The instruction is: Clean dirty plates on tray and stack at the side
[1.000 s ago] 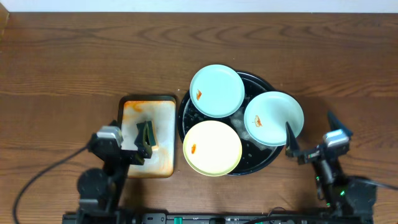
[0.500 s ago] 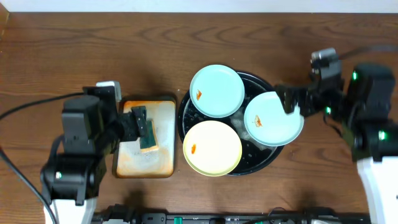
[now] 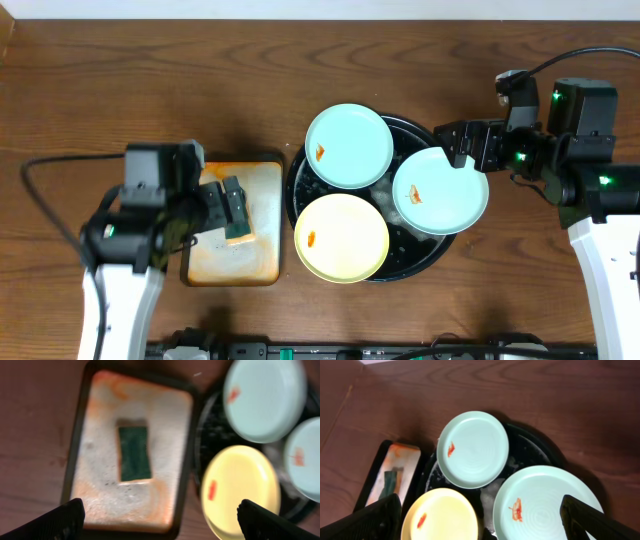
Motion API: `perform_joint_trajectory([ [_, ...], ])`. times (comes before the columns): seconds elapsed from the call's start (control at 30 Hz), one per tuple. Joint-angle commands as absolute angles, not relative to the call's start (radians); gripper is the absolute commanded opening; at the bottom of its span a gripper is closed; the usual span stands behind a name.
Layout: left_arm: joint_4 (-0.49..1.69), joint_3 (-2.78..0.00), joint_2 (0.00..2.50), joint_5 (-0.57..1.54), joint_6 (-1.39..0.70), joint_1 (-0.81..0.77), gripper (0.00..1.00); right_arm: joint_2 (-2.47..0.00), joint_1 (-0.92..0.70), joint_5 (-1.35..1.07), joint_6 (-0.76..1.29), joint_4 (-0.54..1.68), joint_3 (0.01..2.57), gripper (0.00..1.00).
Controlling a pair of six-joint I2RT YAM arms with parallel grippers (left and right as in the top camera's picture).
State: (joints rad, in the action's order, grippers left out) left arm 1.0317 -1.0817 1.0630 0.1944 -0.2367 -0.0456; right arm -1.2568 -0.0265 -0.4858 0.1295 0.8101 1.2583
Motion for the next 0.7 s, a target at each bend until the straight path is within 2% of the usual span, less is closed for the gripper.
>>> perform_joint_trajectory([
  [0.0,1.019,-1.048,1.169,0.108,-0.287,-0.041,0.99,-1.259,-0.02,-0.452,0.164,0.822,1.275,0.99],
  [0.03,1.011,-1.043,1.206,0.108,-0.294,-0.041,0.97,-1.259,-0.02,-0.452,0.164,0.828,1.275,0.99],
  [0.13,0.988,-1.042,1.31,0.112,-0.301,-0.047,0.77,-1.259,-0.02,-0.451,0.164,0.844,1.275,0.99],
  [0.2,0.972,-1.042,1.379,0.111,-0.307,-0.06,0.58,-1.259,-0.02,-0.451,0.164,0.849,1.275,0.99],
  [0.23,0.963,-1.042,1.414,0.111,-0.311,-0.069,0.54,-1.259,-0.02,-0.451,0.164,0.85,1.275,0.99],
  [0.33,0.928,-1.042,1.51,0.088,-0.326,-0.089,0.52,-1.259,-0.02,-0.452,0.164,0.85,1.275,0.99],
  [0.43,0.913,-1.042,1.617,-0.033,-0.437,-0.094,0.47,-1.259,-0.02,-0.452,0.164,0.854,1.275,0.99],
  [0.67,0.829,-1.042,1.779,0.019,-0.4,-0.104,0.48,-1.259,-0.02,-0.452,0.164,0.857,1.275,0.99],
])
